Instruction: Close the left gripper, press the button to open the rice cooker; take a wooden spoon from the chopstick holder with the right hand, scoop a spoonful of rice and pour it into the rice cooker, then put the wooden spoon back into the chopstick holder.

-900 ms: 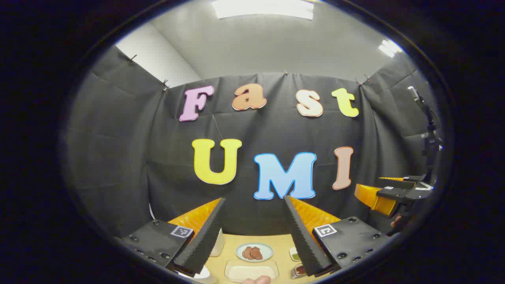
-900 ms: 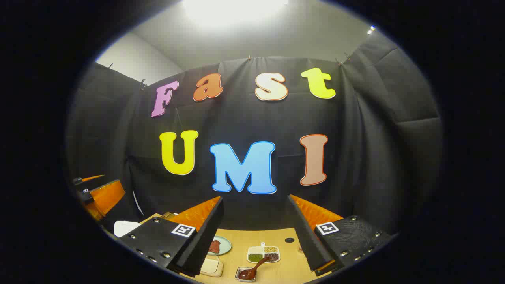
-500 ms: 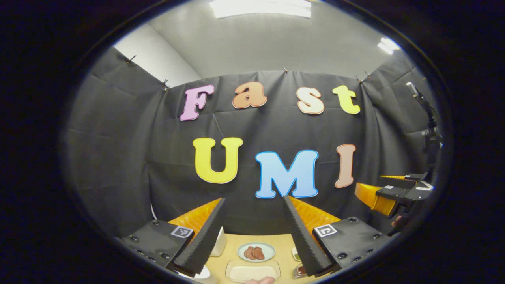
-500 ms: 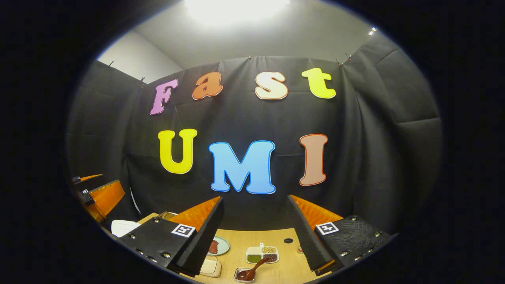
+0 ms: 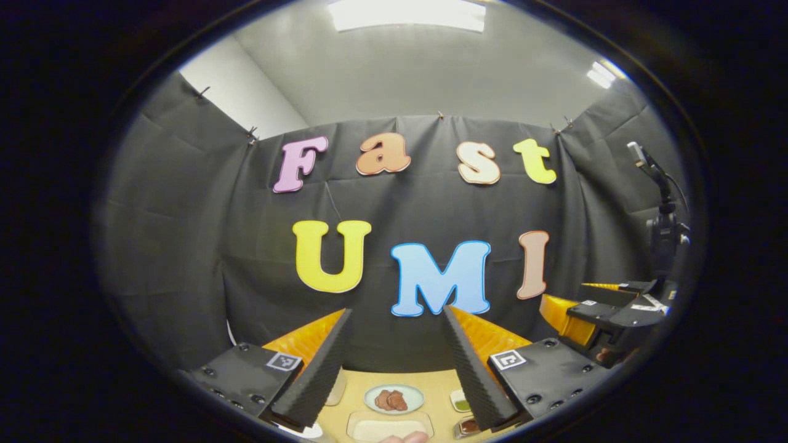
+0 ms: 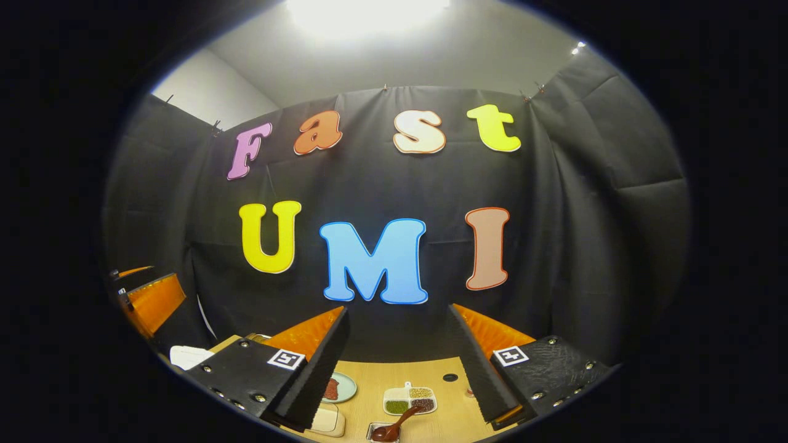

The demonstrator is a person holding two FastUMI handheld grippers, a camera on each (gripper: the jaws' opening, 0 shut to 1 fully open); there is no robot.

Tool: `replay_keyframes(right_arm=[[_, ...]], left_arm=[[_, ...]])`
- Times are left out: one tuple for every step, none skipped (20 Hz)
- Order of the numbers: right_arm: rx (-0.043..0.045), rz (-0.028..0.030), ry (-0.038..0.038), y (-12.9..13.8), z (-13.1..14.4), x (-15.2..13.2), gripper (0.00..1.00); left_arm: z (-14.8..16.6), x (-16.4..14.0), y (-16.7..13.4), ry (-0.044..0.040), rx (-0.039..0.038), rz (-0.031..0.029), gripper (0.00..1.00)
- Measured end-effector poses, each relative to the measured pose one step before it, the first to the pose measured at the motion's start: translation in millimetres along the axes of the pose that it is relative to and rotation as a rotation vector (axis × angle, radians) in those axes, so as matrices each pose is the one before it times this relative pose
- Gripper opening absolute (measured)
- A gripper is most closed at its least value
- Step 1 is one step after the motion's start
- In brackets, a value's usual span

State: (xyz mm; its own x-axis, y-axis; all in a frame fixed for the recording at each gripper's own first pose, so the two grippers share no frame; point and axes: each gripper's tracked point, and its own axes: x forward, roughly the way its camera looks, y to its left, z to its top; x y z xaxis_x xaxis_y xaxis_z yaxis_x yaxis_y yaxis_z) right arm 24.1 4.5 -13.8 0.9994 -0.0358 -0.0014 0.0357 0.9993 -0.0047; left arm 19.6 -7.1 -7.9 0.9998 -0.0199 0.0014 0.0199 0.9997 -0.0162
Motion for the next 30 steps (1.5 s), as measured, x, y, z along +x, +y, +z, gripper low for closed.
replay_keyframes(right_arm=[[-0.00481, 0.00661, -0.00268, 3.55, -0.81, -1.53, 0.96], [-0.00103, -0.00045, -0.00984, 0.73, 1.43, -0.53, 0.96], [0.00607, 0.00001, -0.00502, 0.85, 0.67, -0.40, 0.96], [0.01476, 0.00474, -0.00356, 2.77, -1.01, -1.77, 0.96], [0.01694, 0.00325, -0.00101, 2.67, -0.90, -0.67, 0.96], [0.01068, -0.00409, -0.00528, 0.66, 0.03, -0.93, 0.96], [0.00289, -0.01062, 0.00364, -0.31, 0.28, 1.25, 0.96], [0.00017, -0.00296, 0.00452, 0.88, -2.24, -0.72, 0.96], [-0.01039, -0.00164, 0.00360, 0.95, -0.89, -1.23, 0.96], [-0.00846, 0.00607, -0.00073, 0.89, -0.66, -0.34, 0.96], [-0.00147, 0.01021, 0.00135, 3.10, -0.17, 0.80, 0.96], [0.00264, 0.01393, 0.00488, 3.85, -2.03, 1.04, 0.96], [0.00148, 0.00957, 0.00433, 3.12, -1.04, 1.31, 0.96], [0.00469, 0.01048, 0.00322, 2.58, -0.54, 1.25, 0.96], [0.00309, 0.00967, 0.00231, 2.65, -0.59, 0.47, 0.96], [-0.00076, 0.01117, -0.00026, 2.20, 0.33, -0.36, 0.96], [-0.01282, 0.01394, -0.00434, 2.68, 1.30, 0.08, 0.96], [-0.02072, 0.00462, -0.00854, 1.16, 2.00, 0.34, 0.96], [-0.01053, 0.00053, -0.00716, -1.31, 1.80, 0.31, 0.96], [0.00879, -0.00005, -0.00300, 0.42, 0.43, -1.25, 0.96], [0.01578, -0.00204, 0.00000, 0.67, 0.38, -0.84, 0.96], [0.00791, -0.00290, -0.00085, -0.49, -0.36, -0.88, 0.96], [-0.00451, -0.00313, -0.00143, -1.14, 0.58, 0.31, 0.96], [-0.00963, -0.00249, 0.00028, -1.76, 0.06, 0.14, 0.96], [-0.00721, -0.00427, 0.00131, -1.12, 0.24, -0.89, 0.96], [-0.00090, -0.00575, -0.00060, -0.74, -0.30, -1.25, 0.96], [0.00618, -0.00690, -0.00081, -0.77, 0.44, -0.78, 0.96], [0.00729, -0.00405, 0.00060, -1.32, -1.19, -0.77, 0.96], [0.00242, -0.00240, 0.00268, -0.37, -1.40, -1.59, 0.96], [-0.00156, -0.00110, 0.00243, -0.46, -1.09, -0.93, 0.96]], left_arm=[[-2.12, -0.73, -0.04, 0.00827, -0.00886, 0.00259, 0.98], [-2.34, -1.18, 0.71, 0.00041, -0.00493, 0.00336, 0.98], [-0.05, -1.85, 1.03, -0.00242, 0.00281, 0.00674, 0.94], [-0.46, -0.89, 0.69, -0.00322, 0.00731, 0.00601, 0.94], [1.30, -0.76, 0.82, -0.00326, 0.00692, 0.00466, 0.94], [0.45, -0.75, 0.99, -0.00404, 0.00227, 0.00510, 0.95], [1.64, 0.92, -0.54, -0.00082, -0.00762, 0.00715, 0.96], [0.44, -0.02, -0.75, -0.00118, -0.01795, 0.00154, 0.97], [1.92, -0.98, -3.17, -0.00412, -0.00309, 0.00071, 0.98], [1.57, -0.40, -1.20, -0.00935, 0.01158, 0.01098, 0.98], [1.47, -0.11, 1.93, -0.00982, 0.01663, 0.01218, 0.95], [0.87, -0.52, -2.37, -0.00195, 0.01271, 0.00071, 0.95], [-2.75, -0.90, -5.87, 0.00148, 0.00809, -0.00548, 0.97], [-1.32, -1.10, -2.47, 0.00311, 0.00677, -0.00406, 0.97], [1.06, 0.28, -0.91, -0.00074, 0.00359, 0.00329, 0.97], [1.91, 1.15, 1.07, -0.00416, 0.00082, 0.00787, 0.97], [1.36, -0.97, 0.97, -0.00468, -0.00332, 0.00739, 0.97], [3.41, -1.40, -0.22, -0.00482, -0.00541, 0.00435, 0.98], [-2.46, -0.08, 0.87, 0.00142, -0.00524, 0.00063, 0.98], [-1.35, -1.40, 0.85, 0.00374, -0.00342, 0.00218, 0.97], [0.55, -0.56, 2.21, 0.00088, -0.00204, 0.00711, 0.97], [-1.52, -1.23, 0.71, 0.00130, -0.00157, 0.00217, 0.97], [0.26, -1.54, -0.31, 0.00101, 0.00129, 0.00080, 0.97], [0.43, -0.88, -0.05, 0.00006, 0.00216, 0.00206, 0.97], [1.12, -1.79, -0.69, -0.00225, 0.00078, -0.00134, 0.97], [1.40, -2.06, -1.57, -0.00605, -0.00006, -0.00151, 0.97], [0.86, -2.01, -0.91, -0.00343, 0.00092, -0.00258, 0.97], [-2.20, -3.81, -1.09, 0.00143, 0.00113, -0.00430, 0.97], [-0.73, -1.04, -0.15, 0.00373, 0.00046, -0.00092, 0.97], [-1.51, 0.49, 0.47, 0.00565, -0.00111, -0.00244, 0.97]])
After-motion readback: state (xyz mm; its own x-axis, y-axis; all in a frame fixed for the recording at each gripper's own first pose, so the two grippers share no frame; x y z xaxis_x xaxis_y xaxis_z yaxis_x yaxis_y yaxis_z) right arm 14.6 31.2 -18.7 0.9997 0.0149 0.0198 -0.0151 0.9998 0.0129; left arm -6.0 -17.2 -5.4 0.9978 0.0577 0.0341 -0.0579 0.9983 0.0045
